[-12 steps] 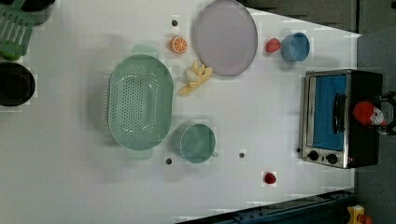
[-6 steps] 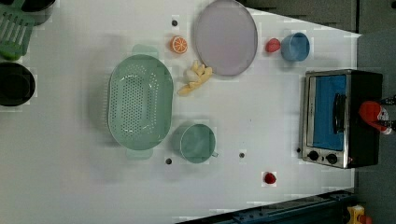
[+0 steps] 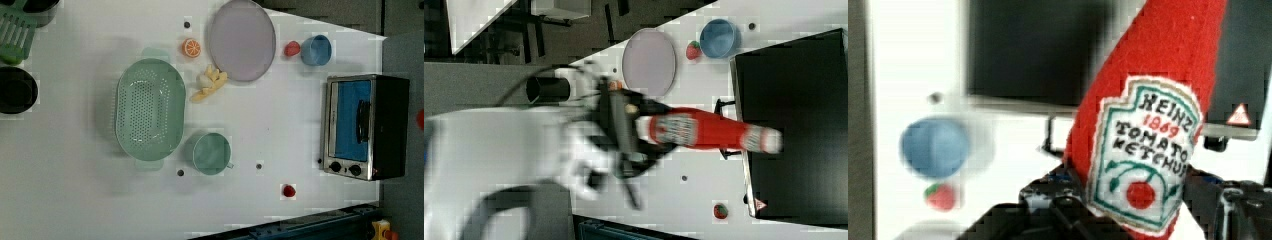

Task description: Pick Ketchup from oven and place it on table.

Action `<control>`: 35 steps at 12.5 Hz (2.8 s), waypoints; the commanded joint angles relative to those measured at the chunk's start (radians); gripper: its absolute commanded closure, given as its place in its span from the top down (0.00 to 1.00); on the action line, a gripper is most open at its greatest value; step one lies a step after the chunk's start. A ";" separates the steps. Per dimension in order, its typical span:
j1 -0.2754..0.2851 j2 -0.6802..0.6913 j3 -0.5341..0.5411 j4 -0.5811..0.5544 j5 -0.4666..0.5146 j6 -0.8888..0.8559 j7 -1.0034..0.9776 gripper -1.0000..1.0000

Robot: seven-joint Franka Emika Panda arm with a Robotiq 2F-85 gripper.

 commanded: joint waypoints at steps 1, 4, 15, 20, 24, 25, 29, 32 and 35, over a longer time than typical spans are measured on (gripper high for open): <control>0.111 -0.046 0.169 0.000 0.025 -0.031 0.005 0.61; 0.119 -0.044 0.284 -0.023 0.025 -0.032 0.005 0.61; 0.121 0.070 0.405 -0.582 -0.047 0.528 0.005 0.61; 0.122 0.285 0.407 -0.614 -0.045 0.791 0.006 0.62; 0.122 0.248 0.408 -0.605 -0.044 0.815 0.041 1.00; 0.123 0.197 0.409 -0.580 -0.044 0.798 0.068 1.00; 0.122 0.032 0.404 -0.440 -0.045 0.600 0.073 1.00; 0.121 -0.044 0.400 -0.212 -0.049 0.324 0.073 1.00; 0.120 -0.044 0.397 -0.093 -0.054 0.183 0.078 1.00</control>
